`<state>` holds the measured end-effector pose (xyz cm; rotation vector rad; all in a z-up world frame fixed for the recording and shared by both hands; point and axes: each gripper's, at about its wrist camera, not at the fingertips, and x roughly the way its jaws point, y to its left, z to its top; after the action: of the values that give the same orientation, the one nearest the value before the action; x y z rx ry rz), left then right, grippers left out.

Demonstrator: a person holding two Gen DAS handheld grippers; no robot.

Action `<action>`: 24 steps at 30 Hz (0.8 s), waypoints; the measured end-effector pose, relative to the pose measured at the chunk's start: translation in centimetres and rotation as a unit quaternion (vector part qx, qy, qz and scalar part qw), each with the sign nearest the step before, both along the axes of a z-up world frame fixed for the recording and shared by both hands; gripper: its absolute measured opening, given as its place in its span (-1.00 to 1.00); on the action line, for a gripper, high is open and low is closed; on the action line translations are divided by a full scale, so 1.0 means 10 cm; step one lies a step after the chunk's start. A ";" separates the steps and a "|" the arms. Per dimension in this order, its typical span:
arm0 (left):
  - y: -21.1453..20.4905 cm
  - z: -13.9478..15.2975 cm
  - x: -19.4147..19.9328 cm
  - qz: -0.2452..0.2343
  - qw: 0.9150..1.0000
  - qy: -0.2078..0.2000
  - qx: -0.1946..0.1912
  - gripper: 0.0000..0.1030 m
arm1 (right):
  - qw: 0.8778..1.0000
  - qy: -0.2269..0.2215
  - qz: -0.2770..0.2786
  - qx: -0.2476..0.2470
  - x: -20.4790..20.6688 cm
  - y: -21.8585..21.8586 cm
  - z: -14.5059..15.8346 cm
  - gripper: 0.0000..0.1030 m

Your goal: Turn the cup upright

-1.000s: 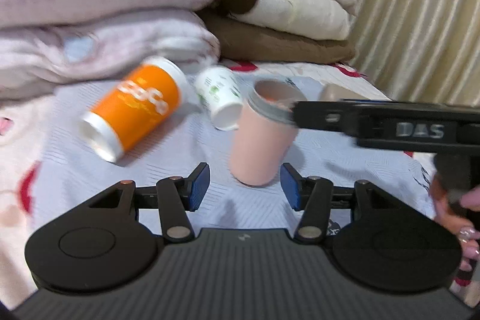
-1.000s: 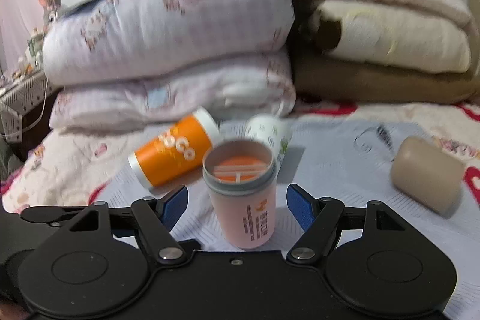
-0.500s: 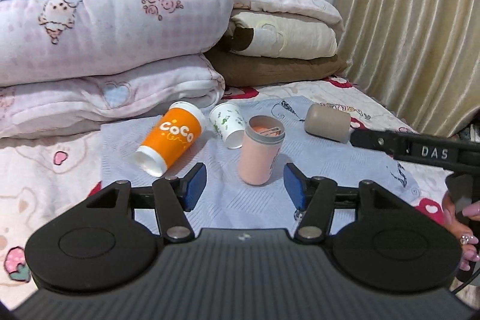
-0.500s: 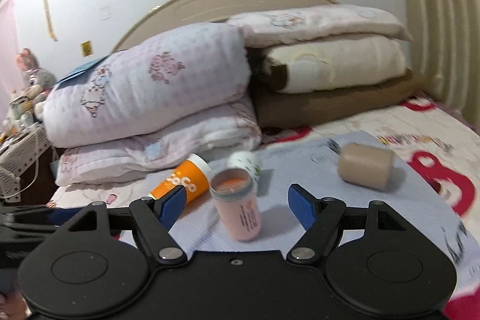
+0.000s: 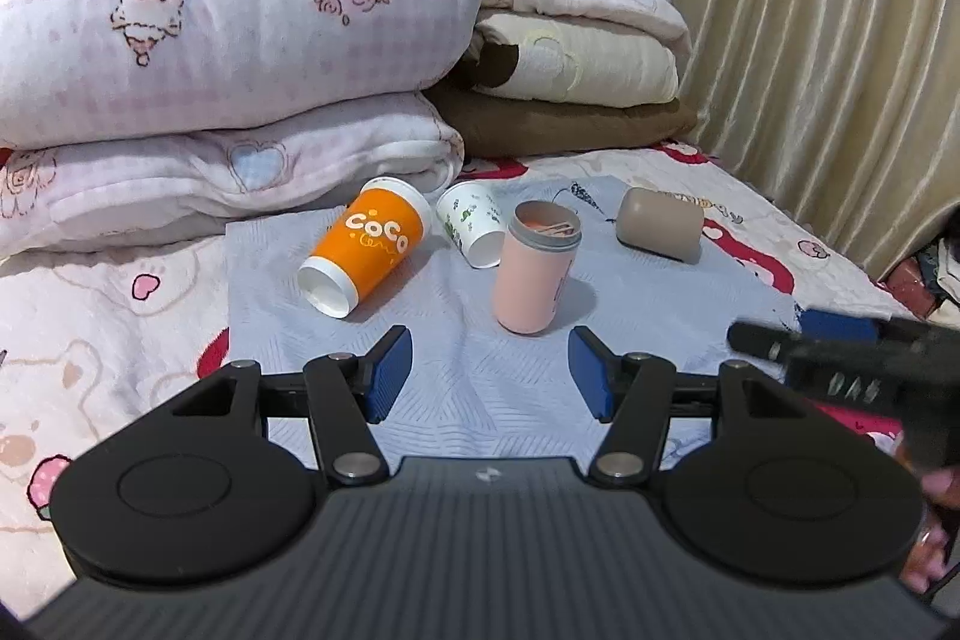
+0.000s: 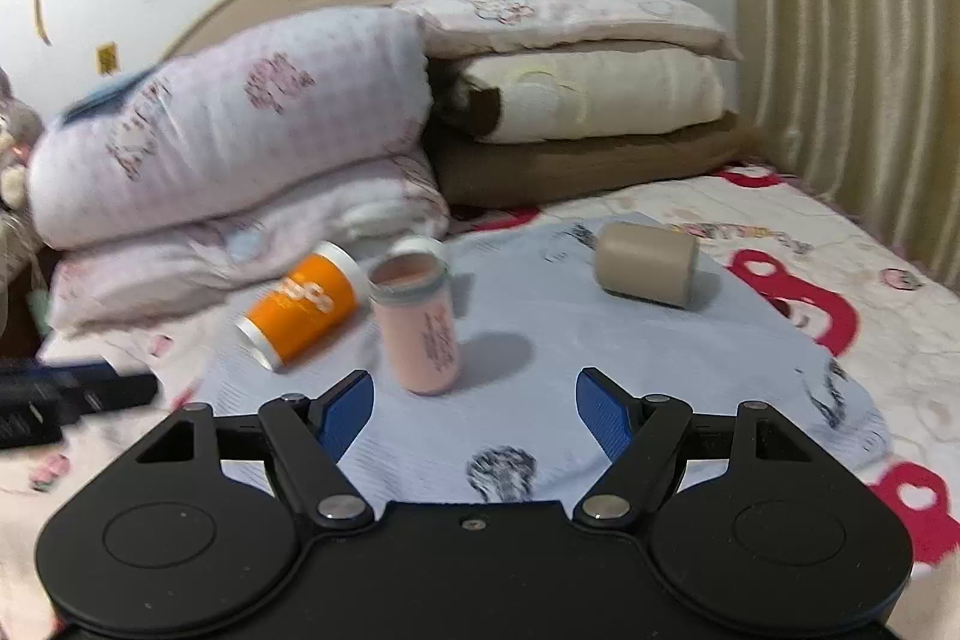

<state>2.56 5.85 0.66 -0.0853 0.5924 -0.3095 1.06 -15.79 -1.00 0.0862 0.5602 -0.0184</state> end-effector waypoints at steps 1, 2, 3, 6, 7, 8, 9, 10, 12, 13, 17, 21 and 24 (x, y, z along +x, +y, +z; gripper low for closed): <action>0.00 0.00 -0.02 -0.001 1.000 -0.002 0.000 0.10 | 1.000 0.003 -0.002 0.003 -0.02 0.00 -0.02 0.53; -0.01 0.00 -0.04 -0.002 1.000 -0.004 0.002 0.10 | 1.000 0.006 -0.003 0.011 -0.04 0.00 -0.03 0.53; -0.01 -0.01 -0.06 -0.002 1.000 -0.005 0.003 0.10 | 1.000 0.008 -0.005 0.014 -0.06 0.01 -0.03 0.53; -0.04 -0.03 -0.12 0.000 1.000 -0.001 0.002 0.10 | 1.000 0.003 -0.009 0.003 -0.12 0.06 -0.03 0.55; -0.04 -0.03 -0.13 0.000 1.000 0.003 -0.002 0.10 | 1.000 0.005 -0.006 -0.001 -0.13 0.08 -0.03 0.57; -0.05 -0.03 -0.16 -0.002 1.000 0.004 -0.007 0.10 | 1.000 0.007 -0.008 -0.001 -0.14 0.10 -0.04 0.58; -0.06 -0.03 -0.18 -0.002 1.000 0.004 -0.009 0.10 | 1.000 0.009 -0.009 0.000 -0.15 0.11 -0.04 0.58; -0.07 -0.03 -0.20 -0.003 1.000 0.003 -0.007 0.12 | 1.000 0.007 -0.009 -0.001 -0.17 0.12 -0.04 0.60; -0.09 -0.04 -0.24 -0.005 1.000 -0.003 -0.001 0.22 | 1.000 0.000 -0.017 -0.008 -0.21 0.13 -0.03 0.72; -0.09 -0.04 -0.25 -0.005 1.000 -0.004 0.000 0.30 | 1.000 -0.004 -0.021 -0.010 -0.23 0.14 -0.02 0.80; -0.07 -0.04 -0.26 -0.004 1.000 -0.012 -0.003 0.56 | 0.998 -0.009 -0.051 -0.022 -0.27 0.17 0.02 0.91; -0.05 -0.04 -0.25 -0.005 1.000 -0.016 -0.006 0.84 | 0.996 -0.030 -0.069 -0.044 -0.31 0.21 0.07 0.94; -0.04 -0.05 -0.24 -0.006 1.000 -0.013 -0.003 0.89 | 0.996 -0.035 -0.074 -0.043 -0.34 0.21 0.09 0.96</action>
<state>0.20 5.47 0.15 -0.0845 0.5664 -0.3232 -2.37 -13.70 -0.06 0.0447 0.4809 -0.1829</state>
